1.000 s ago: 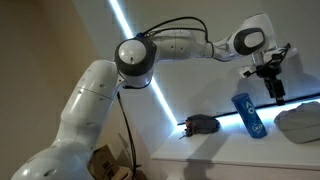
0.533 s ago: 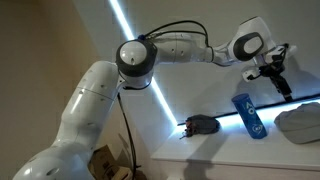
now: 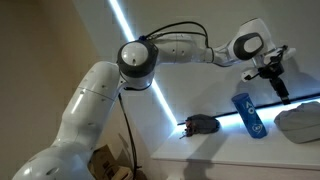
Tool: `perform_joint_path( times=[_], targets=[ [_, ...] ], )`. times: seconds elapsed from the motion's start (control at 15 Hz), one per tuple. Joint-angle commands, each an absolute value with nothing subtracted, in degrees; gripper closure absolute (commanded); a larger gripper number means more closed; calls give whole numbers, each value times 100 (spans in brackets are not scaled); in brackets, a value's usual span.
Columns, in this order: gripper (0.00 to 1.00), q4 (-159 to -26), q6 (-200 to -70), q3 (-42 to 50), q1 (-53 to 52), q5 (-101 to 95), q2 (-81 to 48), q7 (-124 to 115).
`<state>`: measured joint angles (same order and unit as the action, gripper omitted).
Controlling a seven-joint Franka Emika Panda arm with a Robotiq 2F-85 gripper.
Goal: Move the white hat to the left, put the black hat on top of it, and move the shirt to the right
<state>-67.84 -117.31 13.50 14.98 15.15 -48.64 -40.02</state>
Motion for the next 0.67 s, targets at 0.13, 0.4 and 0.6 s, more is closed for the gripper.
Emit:
perform_joint_path(
  times=[0.13,0.4,0.6],
  targets=[
    [0,-6264,-11099,1350,1564,1463,-5224,-4249],
    [0,-6939,-11932,1427,1428,1512,-4932,-4403],
    [0,-6548,-11978,1374,1494,1467,-5213,-4500]
  ],
)
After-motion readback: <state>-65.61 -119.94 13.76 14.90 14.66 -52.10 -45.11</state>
